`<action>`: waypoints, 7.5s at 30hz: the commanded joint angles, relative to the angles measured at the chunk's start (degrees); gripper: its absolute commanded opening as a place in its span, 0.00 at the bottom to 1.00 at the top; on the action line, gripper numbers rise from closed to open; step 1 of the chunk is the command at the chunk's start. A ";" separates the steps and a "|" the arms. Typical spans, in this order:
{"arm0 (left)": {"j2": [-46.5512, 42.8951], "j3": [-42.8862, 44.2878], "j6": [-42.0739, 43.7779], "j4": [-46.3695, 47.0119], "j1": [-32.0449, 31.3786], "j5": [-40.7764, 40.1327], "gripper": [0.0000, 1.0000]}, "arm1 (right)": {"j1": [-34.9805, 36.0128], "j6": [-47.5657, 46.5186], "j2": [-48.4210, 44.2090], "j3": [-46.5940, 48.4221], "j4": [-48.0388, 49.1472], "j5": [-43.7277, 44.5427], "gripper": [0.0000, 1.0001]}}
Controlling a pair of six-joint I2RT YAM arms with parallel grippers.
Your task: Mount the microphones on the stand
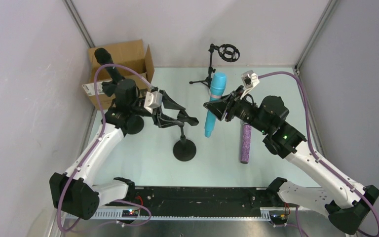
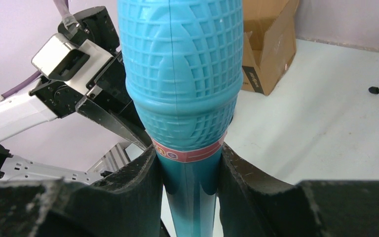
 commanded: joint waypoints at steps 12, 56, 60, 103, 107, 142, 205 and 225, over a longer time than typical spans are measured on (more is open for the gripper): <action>-4.30 -1.79 -2.14 0.58 -2.78 -2.67 0.00 | 9.01 -8.68 -2.80 -1.42 16.06 19.42 0.00; -11.41 -7.69 -2.06 0.13 -4.16 -22.03 0.09 | 30.61 -29.15 13.95 -18.70 69.81 56.21 0.00; -12.41 -7.91 0.75 -1.21 -4.74 -21.04 0.32 | 30.62 -28.77 14.04 -18.76 69.61 56.55 0.00; -14.83 -10.60 2.22 -3.69 -5.00 -20.85 1.00 | 26.93 -19.05 12.31 -19.18 58.89 54.92 0.57; -15.01 -11.73 3.58 -3.72 -5.00 -20.62 1.00 | 26.92 -18.31 11.68 -19.18 57.38 53.79 0.67; -22.95 -2.10 -1.66 -13.47 -4.88 -31.44 1.00 | 32.09 -11.83 2.02 -33.34 29.05 34.35 0.90; -26.44 -0.31 -0.47 -15.80 -0.22 -38.62 1.00 | 11.11 -26.92 69.18 14.33 60.43 23.59 0.00; -26.34 0.40 0.22 -15.72 0.25 -38.67 1.00 | 12.63 -24.74 67.32 17.83 46.84 27.44 0.59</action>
